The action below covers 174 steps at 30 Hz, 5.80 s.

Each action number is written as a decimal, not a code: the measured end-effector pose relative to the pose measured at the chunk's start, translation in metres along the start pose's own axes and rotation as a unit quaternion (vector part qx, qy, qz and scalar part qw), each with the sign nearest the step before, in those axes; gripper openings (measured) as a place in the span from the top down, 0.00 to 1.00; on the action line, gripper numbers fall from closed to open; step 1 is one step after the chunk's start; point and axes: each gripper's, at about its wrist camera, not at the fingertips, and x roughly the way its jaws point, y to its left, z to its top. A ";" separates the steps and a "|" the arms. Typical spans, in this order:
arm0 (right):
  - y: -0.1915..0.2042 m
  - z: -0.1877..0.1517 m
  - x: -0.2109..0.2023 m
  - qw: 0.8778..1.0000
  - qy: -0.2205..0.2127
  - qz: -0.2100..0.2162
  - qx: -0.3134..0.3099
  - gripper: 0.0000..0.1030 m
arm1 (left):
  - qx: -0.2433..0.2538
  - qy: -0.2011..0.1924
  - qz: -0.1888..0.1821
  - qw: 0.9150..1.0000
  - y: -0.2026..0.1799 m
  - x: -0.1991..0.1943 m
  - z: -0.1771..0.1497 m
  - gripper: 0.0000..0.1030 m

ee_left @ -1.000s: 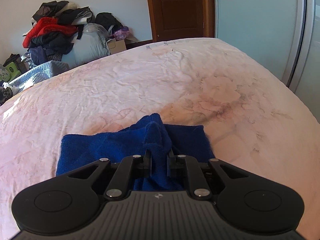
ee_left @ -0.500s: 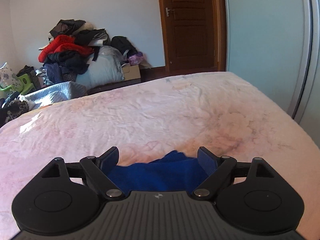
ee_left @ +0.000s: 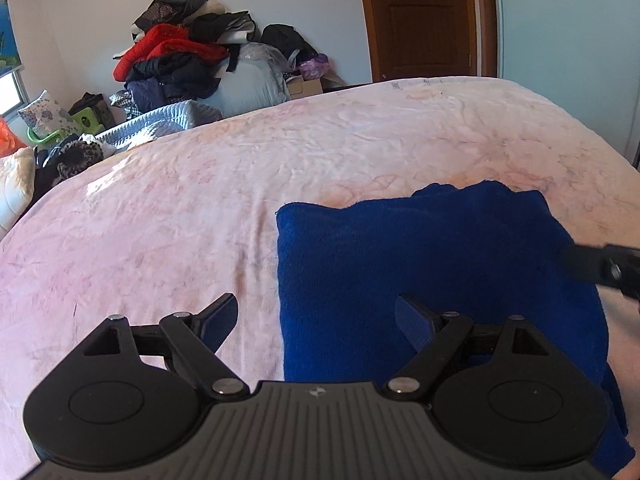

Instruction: Fold small clothes

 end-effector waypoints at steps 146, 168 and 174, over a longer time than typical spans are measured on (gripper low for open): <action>-0.021 -0.032 -0.008 0.979 0.121 0.139 0.092 0.17 | -0.183 0.038 -0.382 0.905 0.174 0.005 -0.074 0.33; 0.027 -0.013 0.028 0.997 0.055 -0.002 -0.056 0.46 | -0.095 0.001 -0.248 0.964 0.109 0.001 -0.035 0.82; 0.049 -0.037 -0.052 0.993 0.019 -0.025 -0.112 0.39 | -0.073 -0.046 -0.186 0.979 0.110 -0.052 -0.061 0.24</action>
